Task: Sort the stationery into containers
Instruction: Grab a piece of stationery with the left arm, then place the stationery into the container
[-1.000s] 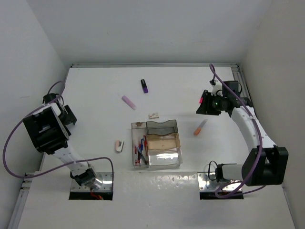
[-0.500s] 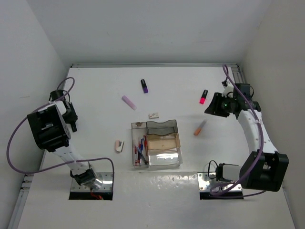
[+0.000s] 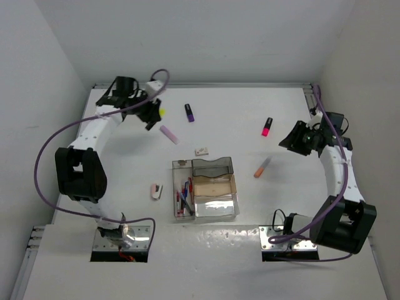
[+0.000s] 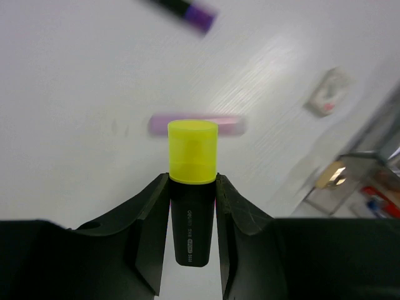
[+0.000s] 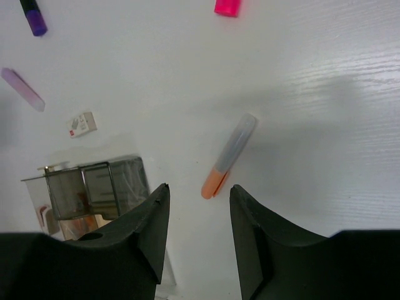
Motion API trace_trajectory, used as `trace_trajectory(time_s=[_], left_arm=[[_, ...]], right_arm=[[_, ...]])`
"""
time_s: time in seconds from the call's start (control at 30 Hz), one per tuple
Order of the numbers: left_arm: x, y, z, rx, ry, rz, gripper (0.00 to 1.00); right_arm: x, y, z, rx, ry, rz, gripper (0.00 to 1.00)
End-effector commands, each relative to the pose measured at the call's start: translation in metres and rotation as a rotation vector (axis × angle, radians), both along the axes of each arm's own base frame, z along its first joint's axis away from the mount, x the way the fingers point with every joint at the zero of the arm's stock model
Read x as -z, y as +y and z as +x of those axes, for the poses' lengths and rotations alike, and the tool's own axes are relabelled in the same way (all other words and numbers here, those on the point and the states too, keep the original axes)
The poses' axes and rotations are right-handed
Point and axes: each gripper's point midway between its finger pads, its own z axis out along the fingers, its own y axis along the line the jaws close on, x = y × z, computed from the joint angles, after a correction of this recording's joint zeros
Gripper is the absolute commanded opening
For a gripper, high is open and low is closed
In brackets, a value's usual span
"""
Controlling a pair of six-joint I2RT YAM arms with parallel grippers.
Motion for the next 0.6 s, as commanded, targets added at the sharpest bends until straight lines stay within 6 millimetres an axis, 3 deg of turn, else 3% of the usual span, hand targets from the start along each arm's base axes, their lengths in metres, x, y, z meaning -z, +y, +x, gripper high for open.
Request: trace_trajectory(time_s=[0.0,0.03,0.1,0.13,0.2,0.23,0.4,0.57], left_arm=[[-0.046,-0.088,-0.037,0.364,-0.070,-0.028,0.01],[-0.036,-0.116,-0.052,0.452,-0.028,-0.014,0.01],[-0.041,-0.144,-0.064,0.555,-0.023,-0.006,0.01],[-0.028,-0.168,-0.079,0.645,0.006,0.016,0.01],[-0.020,-0.185,-0.094,0.724,0.030,0.062,0.01],[-0.010,-0.204,-0.107,0.782,0.050,0.082,0.02],[0.010,-0.241,-0.136,0.898,0.101,0.134,0.03],[0.037,-0.258,-0.157,0.973,0.154,0.190,0.07]], right_arm=[[-0.002,-0.001,0.007,0.050,-0.019,0.062,0.43],[0.001,-0.002,0.005,0.062,-0.015,0.076,0.43],[0.002,-0.004,0.003,0.089,-0.007,0.097,0.43],[0.003,-0.005,0.002,0.098,-0.004,0.103,0.43],[0.003,-0.008,0.000,0.113,-0.006,0.111,0.43],[0.003,-0.009,-0.001,0.120,-0.006,0.113,0.43],[0.003,-0.010,-0.004,0.138,-0.008,0.133,0.43],[0.004,-0.009,-0.005,0.140,-0.008,0.139,0.43]])
